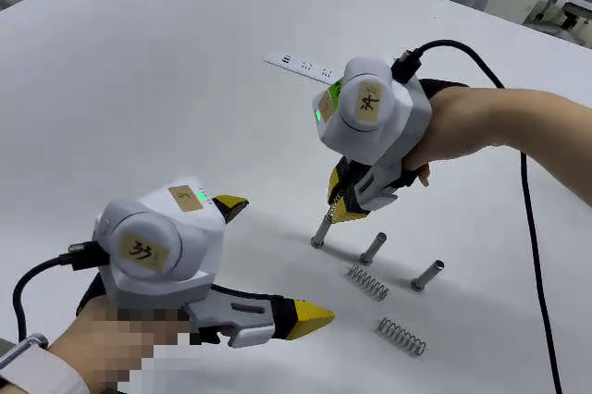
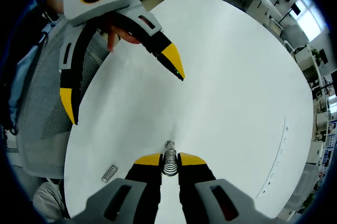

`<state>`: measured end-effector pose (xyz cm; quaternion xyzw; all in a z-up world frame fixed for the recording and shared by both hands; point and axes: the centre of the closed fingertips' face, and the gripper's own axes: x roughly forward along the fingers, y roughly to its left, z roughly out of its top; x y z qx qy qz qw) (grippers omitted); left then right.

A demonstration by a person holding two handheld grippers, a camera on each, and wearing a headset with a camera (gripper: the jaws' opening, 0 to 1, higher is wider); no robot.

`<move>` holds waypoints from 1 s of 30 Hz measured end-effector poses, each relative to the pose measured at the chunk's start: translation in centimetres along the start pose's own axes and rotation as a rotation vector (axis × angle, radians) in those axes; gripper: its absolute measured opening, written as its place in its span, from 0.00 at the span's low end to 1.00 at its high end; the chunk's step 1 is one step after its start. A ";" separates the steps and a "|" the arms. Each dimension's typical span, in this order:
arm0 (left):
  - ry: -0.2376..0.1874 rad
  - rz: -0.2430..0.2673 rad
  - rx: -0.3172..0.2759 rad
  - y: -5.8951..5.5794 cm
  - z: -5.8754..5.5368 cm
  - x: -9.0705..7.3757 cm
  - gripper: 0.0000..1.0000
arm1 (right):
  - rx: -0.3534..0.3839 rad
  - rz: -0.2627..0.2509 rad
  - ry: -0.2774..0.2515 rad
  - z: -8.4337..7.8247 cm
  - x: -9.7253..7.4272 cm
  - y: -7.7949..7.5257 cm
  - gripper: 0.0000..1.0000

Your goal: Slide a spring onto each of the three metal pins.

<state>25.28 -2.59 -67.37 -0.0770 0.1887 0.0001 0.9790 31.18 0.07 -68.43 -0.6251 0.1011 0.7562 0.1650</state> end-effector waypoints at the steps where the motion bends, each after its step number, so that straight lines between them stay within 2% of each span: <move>1: 0.001 -0.001 0.000 0.0 -0.1 0.0 1.00 | 0.001 -0.003 0.004 -0.1 -0.1 0.0 0.13; 11: 0.003 -0.003 -0.005 0.0 -0.2 0.0 1.00 | 0.000 -0.002 -0.007 0.3 0.1 0.0 0.13; 23: 0.008 -0.005 -0.012 0.0 -0.3 0.1 1.00 | -0.002 -0.002 0.003 0.1 0.3 0.0 0.13; 30: 0.010 -0.001 -0.012 0.1 -0.4 0.1 1.00 | -0.002 0.008 0.014 0.2 1.1 -0.1 0.13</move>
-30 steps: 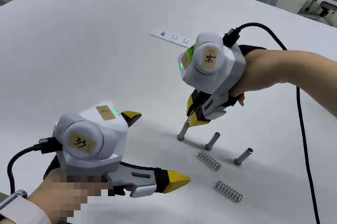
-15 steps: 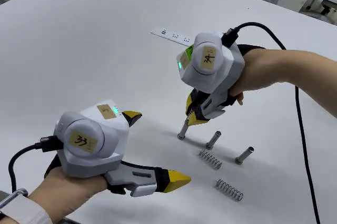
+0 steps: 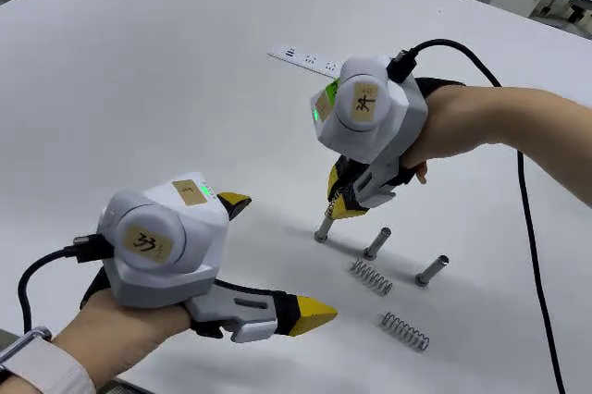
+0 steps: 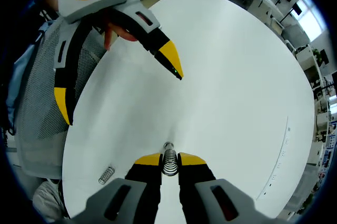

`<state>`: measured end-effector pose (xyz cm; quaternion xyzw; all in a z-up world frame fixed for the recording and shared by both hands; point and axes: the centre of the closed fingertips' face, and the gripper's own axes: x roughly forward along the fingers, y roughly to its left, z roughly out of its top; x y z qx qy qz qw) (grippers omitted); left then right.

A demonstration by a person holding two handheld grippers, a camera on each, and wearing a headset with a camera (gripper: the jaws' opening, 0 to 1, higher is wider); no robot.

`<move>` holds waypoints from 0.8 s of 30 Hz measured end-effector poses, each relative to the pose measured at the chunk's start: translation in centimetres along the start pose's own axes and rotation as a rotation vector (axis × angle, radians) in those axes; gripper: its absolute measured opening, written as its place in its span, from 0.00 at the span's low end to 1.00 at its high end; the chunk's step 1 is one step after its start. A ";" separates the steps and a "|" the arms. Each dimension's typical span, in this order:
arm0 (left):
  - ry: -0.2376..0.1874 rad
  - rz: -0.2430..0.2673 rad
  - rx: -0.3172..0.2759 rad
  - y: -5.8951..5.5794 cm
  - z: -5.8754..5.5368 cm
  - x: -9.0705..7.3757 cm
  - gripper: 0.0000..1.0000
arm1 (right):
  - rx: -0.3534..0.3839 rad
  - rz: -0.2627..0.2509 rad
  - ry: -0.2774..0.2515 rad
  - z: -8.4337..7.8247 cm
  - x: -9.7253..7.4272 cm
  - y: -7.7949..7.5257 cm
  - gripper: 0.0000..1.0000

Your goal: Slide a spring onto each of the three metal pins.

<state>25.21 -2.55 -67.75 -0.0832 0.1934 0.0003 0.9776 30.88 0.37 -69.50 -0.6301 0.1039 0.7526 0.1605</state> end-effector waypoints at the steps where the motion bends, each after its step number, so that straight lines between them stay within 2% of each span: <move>1: 0.001 0.000 -0.003 0.0 0.0 0.0 1.00 | 0.001 0.004 0.002 -0.1 0.2 0.0 0.13; 24: 0.012 -0.017 -0.013 -0.4 -0.4 0.2 1.00 | 0.040 0.025 0.015 -0.9 3.9 0.0 0.13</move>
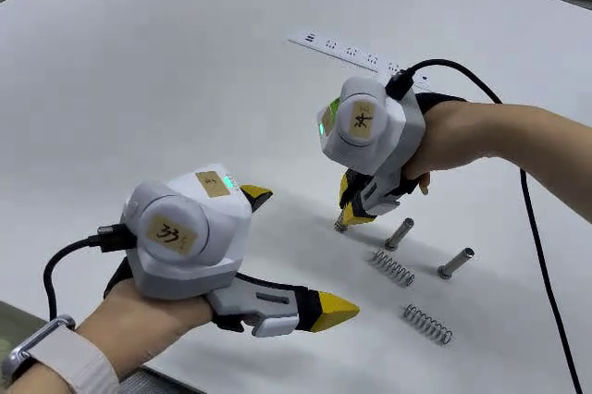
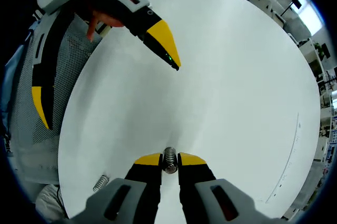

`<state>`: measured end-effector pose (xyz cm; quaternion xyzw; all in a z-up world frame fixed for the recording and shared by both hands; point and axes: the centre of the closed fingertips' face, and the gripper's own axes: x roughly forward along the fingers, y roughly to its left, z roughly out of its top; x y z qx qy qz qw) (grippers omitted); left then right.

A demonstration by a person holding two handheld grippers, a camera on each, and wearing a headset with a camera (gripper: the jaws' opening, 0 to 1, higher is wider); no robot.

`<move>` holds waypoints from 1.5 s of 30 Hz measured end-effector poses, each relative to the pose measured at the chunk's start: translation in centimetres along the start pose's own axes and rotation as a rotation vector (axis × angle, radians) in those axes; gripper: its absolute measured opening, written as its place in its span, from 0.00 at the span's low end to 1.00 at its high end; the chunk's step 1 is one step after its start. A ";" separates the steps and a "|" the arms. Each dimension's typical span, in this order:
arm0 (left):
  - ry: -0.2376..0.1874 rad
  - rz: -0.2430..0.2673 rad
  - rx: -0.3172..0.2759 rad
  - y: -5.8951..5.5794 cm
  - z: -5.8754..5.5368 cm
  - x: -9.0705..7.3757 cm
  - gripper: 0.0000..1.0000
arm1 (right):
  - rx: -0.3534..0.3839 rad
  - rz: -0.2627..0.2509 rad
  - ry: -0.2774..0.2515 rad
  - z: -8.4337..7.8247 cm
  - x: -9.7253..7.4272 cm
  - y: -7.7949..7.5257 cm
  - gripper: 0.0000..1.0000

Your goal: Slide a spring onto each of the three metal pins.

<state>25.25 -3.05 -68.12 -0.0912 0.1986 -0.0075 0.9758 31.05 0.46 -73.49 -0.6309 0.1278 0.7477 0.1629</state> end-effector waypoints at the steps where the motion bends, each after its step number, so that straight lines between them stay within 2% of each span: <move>1: 0.001 0.000 0.000 0.0 0.0 0.0 1.00 | -0.001 0.001 -0.001 0.1 0.0 0.0 0.13; 11: 0.007 -0.008 -0.002 -0.1 -0.2 0.1 1.00 | 0.013 0.003 -0.015 0.0 0.4 0.1 0.14; 16: 0.009 -0.011 -0.002 -0.2 -0.3 0.1 1.00 | 0.020 -0.008 -0.037 0.2 0.1 0.0 0.21; 20: 0.011 -0.014 0.002 -0.2 -0.3 0.1 1.00 | 0.042 -0.021 -0.083 0.7 -0.2 -0.2 0.29; 23: 0.010 -0.015 0.005 -0.3 -0.2 0.1 1.00 | 0.060 -0.024 -0.105 0.7 -0.6 0.0 0.36; 29: 0.009 -0.016 0.008 -0.3 -0.2 0.1 1.00 | 0.103 -0.054 -0.169 0.6 -1.5 0.0 0.57; 35: 0.011 -0.019 0.010 -0.3 -0.1 0.2 1.00 | 0.141 -0.111 -0.194 0.1 -2.1 -0.5 0.83; 38: 0.017 -0.016 0.029 -0.2 -0.1 0.1 1.00 | 0.200 -0.165 -0.202 -0.5 -2.5 -1.0 0.97; 39: 0.016 -0.017 0.027 -0.2 -0.1 0.1 1.00 | 0.201 -0.177 -0.200 -0.7 -2.7 -1.0 0.99; 42: 0.006 -0.019 0.016 -0.2 0.2 0.0 1.00 | 0.231 -0.163 -0.226 -1.0 -2.8 -0.4 0.99; 45: 0.010 -0.018 0.022 -0.1 0.2 0.0 1.00 | 0.241 -0.172 -0.249 -1.2 -2.9 0.0 0.99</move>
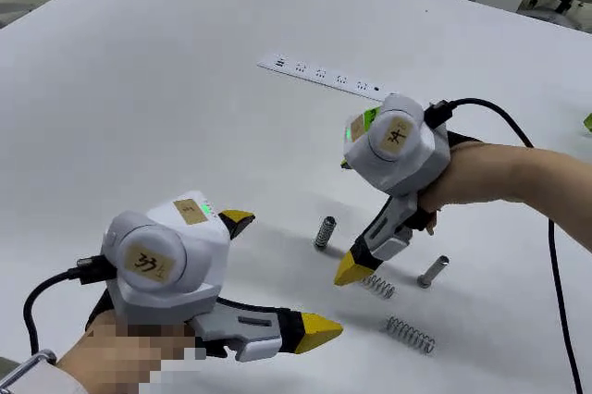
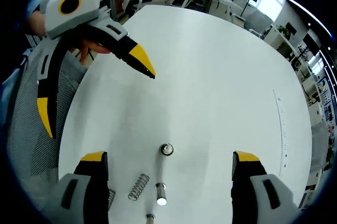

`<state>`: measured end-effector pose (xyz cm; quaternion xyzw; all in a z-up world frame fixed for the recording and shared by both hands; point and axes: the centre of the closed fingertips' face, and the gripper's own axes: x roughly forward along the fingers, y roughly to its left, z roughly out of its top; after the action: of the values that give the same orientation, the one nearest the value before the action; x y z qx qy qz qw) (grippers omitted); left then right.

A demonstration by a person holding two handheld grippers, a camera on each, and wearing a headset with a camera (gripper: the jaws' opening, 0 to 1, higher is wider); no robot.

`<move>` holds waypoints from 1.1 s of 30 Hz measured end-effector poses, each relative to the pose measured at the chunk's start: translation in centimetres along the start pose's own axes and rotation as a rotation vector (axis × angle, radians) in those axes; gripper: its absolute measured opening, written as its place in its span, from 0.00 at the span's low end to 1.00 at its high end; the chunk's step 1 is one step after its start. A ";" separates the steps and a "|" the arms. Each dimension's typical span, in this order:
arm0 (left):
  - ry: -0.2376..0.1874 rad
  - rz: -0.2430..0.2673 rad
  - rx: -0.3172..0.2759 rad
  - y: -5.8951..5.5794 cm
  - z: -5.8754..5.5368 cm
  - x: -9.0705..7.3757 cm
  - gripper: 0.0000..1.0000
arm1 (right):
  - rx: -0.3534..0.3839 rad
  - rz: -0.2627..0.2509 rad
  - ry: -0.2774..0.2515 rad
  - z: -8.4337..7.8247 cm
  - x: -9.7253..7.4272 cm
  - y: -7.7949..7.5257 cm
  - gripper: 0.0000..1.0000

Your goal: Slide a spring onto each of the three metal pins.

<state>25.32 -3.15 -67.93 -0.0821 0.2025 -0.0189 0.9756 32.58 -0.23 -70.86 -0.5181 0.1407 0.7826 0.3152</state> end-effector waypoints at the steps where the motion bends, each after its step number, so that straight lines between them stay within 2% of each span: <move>1: 0.000 0.000 0.000 0.0 0.0 0.0 1.00 | 0.005 -0.003 -0.004 0.0 -0.1 0.1 0.99; 10: 0.009 0.000 0.010 0.4 0.1 -0.1 1.00 | 0.068 -0.034 -0.077 -0.1 -1.3 0.2 0.99; 19: 0.037 -0.018 0.050 0.4 0.3 0.1 1.00 | 0.153 -0.083 -0.118 -2.8 -3.3 0.9 0.99; 24: 0.051 -0.029 0.074 0.3 0.4 0.1 1.00 | 0.199 -0.106 -0.145 -4.4 -4.4 2.0 0.99; 33: 0.071 -0.056 0.106 -0.1 0.6 0.1 1.00 | 0.281 -0.149 -0.160 -7.5 -5.9 3.5 0.99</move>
<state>25.62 -3.14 -67.42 -0.0353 0.2332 -0.0600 0.9699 37.29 -9.06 -69.08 -0.4139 0.1844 0.7685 0.4518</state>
